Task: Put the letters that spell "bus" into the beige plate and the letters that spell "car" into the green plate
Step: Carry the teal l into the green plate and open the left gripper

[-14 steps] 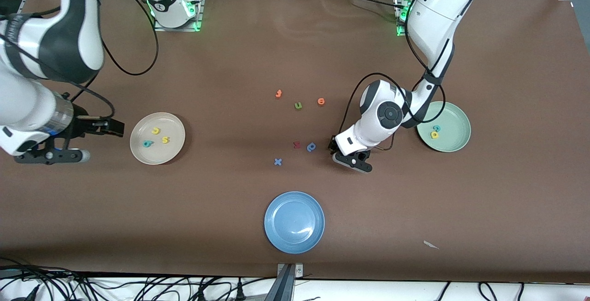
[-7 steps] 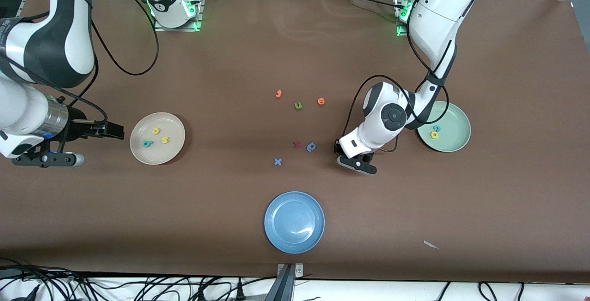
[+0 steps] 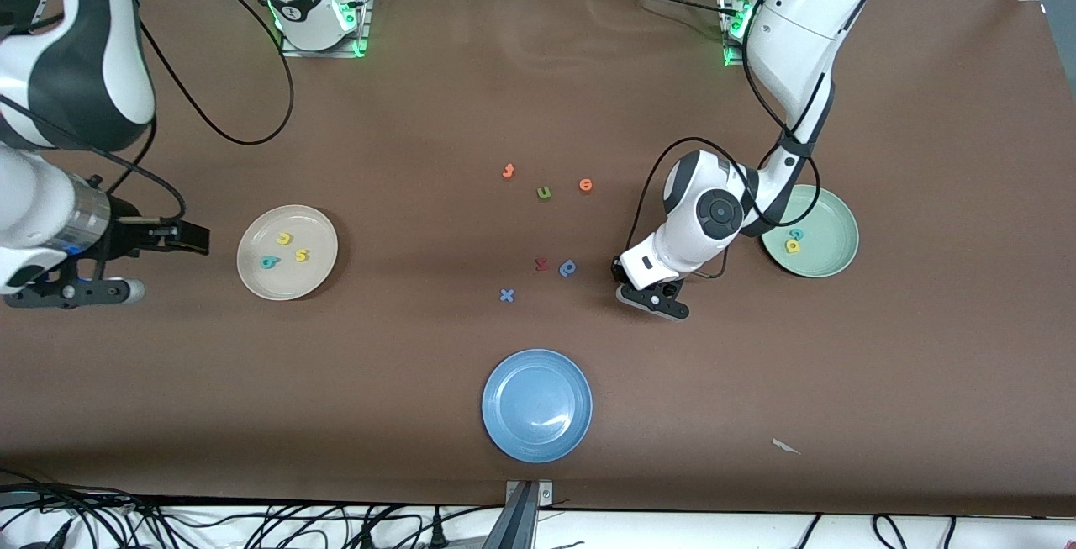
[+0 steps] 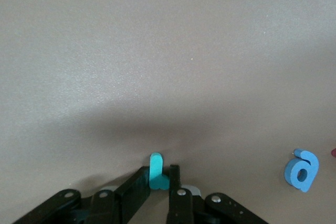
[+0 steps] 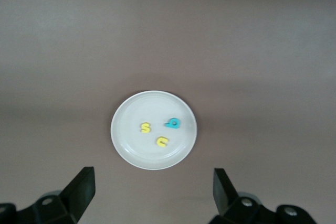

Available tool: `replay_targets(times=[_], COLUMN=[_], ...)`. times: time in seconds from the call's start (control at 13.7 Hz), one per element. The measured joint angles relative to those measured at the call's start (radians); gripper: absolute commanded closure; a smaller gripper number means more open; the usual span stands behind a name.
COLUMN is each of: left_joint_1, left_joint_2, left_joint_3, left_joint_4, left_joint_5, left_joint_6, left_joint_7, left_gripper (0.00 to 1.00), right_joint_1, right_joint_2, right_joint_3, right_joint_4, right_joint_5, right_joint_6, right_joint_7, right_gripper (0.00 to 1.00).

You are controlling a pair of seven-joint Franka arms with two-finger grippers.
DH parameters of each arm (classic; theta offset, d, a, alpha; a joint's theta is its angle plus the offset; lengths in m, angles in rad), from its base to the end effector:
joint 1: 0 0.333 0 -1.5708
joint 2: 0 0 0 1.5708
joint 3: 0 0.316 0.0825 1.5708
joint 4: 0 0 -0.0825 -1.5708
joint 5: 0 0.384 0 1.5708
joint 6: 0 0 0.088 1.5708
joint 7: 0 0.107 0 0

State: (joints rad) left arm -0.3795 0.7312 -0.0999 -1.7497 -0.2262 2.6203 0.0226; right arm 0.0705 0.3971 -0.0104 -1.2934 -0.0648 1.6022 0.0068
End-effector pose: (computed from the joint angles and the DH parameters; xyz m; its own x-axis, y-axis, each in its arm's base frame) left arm 0.6042 -0.3013 0.1682 0.9567 -0.2657 0.1191 -0.2852 -0.9374 0.2000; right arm 0.6668 0.0346 0.5145 0.9946 0.0555 -0.0878 0.0617 -0.9957 0.0689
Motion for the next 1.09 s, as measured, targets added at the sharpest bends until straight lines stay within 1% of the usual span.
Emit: replay_targets(times=[0.15, 0.36, 0.51, 0.73, 0.88, 1.02, 1.09], left_joint_1=[0.0, 0.001, 0.012, 0.075, 0.148, 0.226, 0.247], left_joint_2=[0.0, -0.008, -0.038, -0.121, -0.193, -0.275, -0.316], left_joint_3=[0.0, 0.009, 0.02, 0.03, 0.032, 0.042, 0.065], left_joint_4=[0.001, 0.009, 0.018, 0.011, -0.041, -0.138, -0.196], left_joint_5=[0.0, 0.004, 0.012, 0.123, 0.15, 0.15, 0.15], left_joint_6=[0.001, -0.003, -0.06, -0.173, -0.22, -0.248, -0.251], left_joint_7=[0.001, 0.002, 0.003, 0.028, 0.126, 0.265, 0.319], left_gripper=[1.0, 1.0, 1.0, 1.0, 1.0, 1.0, 1.0], right_joint_1=[-0.029, -0.029, -0.028, -0.028, -0.029, -0.03, -0.03], right_joint_2=[-0.024, -0.072, -0.083, -0.083, -0.083, -0.084, -0.084], right_joint_3=[0.028, 0.037, 0.043, 0.044, 0.044, 0.044, 0.044], right_joint_4=[-0.02, -0.106, -0.13, -0.143, -0.146, -0.146, -0.146], right_joint_5=[-0.011, -0.014, -0.018, -0.018, -0.018, -0.018, -0.018], right_joint_6=[0.013, 0.081, 0.091, 0.096, 0.096, 0.096, 0.096], right_joint_7=[0.003, 0.007, 0.012, 0.015, 0.016, 0.016, 0.016], right_gripper=[0.01, 0.0, 0.0, 0.0, 0.0, 0.0, 0.0])
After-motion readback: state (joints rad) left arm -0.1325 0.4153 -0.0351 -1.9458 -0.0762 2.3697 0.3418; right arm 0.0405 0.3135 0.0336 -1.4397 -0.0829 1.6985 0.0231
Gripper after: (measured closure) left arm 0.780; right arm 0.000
